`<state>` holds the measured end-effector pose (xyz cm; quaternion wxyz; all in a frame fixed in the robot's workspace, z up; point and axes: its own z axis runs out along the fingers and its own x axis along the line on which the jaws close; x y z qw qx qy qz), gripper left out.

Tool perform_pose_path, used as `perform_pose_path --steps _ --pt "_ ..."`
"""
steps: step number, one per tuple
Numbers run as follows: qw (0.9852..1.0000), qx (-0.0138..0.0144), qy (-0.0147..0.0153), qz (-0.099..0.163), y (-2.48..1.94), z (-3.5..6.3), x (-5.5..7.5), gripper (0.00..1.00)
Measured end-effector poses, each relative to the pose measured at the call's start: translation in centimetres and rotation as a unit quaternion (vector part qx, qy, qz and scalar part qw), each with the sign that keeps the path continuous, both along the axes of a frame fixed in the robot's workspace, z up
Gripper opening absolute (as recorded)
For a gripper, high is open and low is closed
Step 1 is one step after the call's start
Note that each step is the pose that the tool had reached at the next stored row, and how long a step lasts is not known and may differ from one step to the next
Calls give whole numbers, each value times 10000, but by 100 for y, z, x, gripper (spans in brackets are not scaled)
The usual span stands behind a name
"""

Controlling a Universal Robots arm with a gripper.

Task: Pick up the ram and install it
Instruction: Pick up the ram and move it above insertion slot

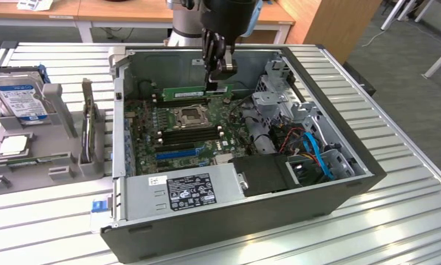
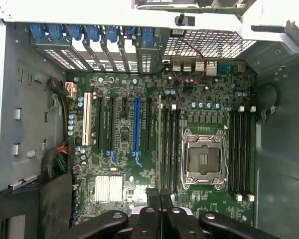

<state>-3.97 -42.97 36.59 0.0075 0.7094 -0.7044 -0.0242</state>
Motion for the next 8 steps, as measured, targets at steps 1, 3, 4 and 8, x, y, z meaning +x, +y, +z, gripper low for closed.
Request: perform_pose_path --steps 1,3,4,8 --pt "10000 0 0 -11 0 0 0 12" --pt "10000 -1 0 -49 0 -2 0 12" --pt "10000 -1 0 -72 0 -3 0 12" --pt "9999 0 0 -101 0 -4 0 12"
